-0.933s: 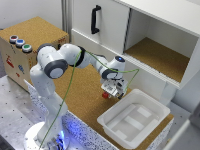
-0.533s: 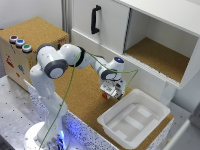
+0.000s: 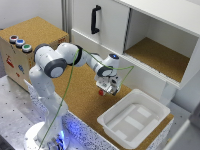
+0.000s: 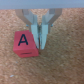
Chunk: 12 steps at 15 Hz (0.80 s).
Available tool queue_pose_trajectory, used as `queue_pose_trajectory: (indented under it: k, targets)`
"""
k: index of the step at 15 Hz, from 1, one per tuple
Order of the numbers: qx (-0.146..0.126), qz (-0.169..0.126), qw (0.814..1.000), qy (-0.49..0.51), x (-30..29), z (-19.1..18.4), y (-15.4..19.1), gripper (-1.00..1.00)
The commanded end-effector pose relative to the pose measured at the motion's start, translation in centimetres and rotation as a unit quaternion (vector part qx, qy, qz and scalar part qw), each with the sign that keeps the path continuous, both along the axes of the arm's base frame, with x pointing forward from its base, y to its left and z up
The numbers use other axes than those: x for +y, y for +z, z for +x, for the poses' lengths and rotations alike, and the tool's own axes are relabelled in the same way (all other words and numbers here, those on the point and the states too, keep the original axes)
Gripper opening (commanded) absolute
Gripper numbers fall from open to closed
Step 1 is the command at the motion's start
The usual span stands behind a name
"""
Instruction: Slide the pink block towards the left
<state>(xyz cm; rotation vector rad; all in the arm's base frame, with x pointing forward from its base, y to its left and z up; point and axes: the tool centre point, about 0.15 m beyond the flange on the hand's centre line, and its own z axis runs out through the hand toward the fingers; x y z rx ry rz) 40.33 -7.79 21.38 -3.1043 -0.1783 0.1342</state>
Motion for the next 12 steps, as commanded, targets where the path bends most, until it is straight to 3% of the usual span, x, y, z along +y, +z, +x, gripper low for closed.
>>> queue_pose_trajectory:
  k: [1, 8, 12]
  targets:
    - [0.006, -0.033, 0.999, -0.001, 4.0, -0.7, 0.5, -1.00]
    - [0.030, -0.042, 0.998, 0.025, 9.3, -2.8, 1.6, -1.00]
    - [0.040, -0.021, 0.999, 0.017, 13.0, -3.6, 1.3, -1.00]
